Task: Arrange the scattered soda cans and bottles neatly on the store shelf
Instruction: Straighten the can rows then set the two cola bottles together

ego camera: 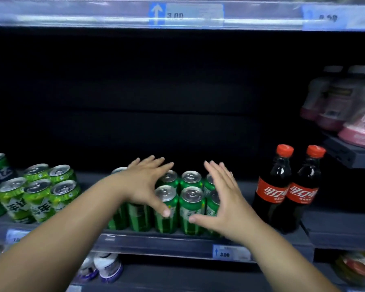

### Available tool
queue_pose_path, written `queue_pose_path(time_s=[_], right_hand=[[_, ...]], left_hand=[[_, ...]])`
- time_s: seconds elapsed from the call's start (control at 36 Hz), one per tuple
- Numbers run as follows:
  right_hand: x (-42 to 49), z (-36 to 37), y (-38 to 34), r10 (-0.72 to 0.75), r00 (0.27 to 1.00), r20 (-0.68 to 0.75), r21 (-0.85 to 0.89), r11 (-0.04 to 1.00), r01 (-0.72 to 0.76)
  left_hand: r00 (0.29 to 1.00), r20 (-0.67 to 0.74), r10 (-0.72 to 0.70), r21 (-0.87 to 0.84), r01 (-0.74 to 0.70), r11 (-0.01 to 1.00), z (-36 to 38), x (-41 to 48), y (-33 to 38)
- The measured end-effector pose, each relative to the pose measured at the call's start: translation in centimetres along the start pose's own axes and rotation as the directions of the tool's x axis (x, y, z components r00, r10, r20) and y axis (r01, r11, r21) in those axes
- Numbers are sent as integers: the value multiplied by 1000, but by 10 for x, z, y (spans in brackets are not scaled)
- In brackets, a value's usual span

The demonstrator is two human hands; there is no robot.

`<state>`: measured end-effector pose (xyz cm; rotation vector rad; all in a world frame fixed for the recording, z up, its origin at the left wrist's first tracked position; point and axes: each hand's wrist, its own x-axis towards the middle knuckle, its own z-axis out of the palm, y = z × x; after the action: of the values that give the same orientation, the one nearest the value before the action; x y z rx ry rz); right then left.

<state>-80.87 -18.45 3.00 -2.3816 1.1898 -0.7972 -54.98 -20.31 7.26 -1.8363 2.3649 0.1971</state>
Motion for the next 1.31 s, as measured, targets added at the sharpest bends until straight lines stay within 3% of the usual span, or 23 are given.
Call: queue_pose_path(time_s=[0.14, 0.31, 0.58, 0.72, 0.89, 1.08, 1.19, 1.31], right_hand=[[52, 10, -23, 6, 974, 227, -266, 962, 56], [74, 25, -30, 145, 915, 376, -306, 952, -25], [72, 27, -40, 184, 914, 362, -344, 937, -53], [83, 41, -60, 151, 919, 365, -385, 923, 1], [92, 58, -72, 194, 900, 391, -366, 930, -41], [89, 59, -76, 216, 905, 367, -398, 916, -57], [93, 60, -81, 258, 878, 402, -440, 896, -62], [96, 64, -85, 277, 869, 409, -484, 874, -51]], left_hand=[[993, 88, -81, -11, 82, 997, 7, -6, -29], [998, 23, -63, -21, 64, 998, 18, -6, -32], [999, 17, 28, -61, -26, 998, 23, -10, -44], [999, 29, -21, -53, 22, 998, 18, -18, -69], [999, 32, 10, -205, -3, 979, 26, -24, -86], [999, 9, 47, -231, -43, 972, 28, -26, -85], [999, 36, 32, -162, -26, 986, 22, -23, -85], [995, -14, 97, -126, -98, 987, 27, -20, -77]])
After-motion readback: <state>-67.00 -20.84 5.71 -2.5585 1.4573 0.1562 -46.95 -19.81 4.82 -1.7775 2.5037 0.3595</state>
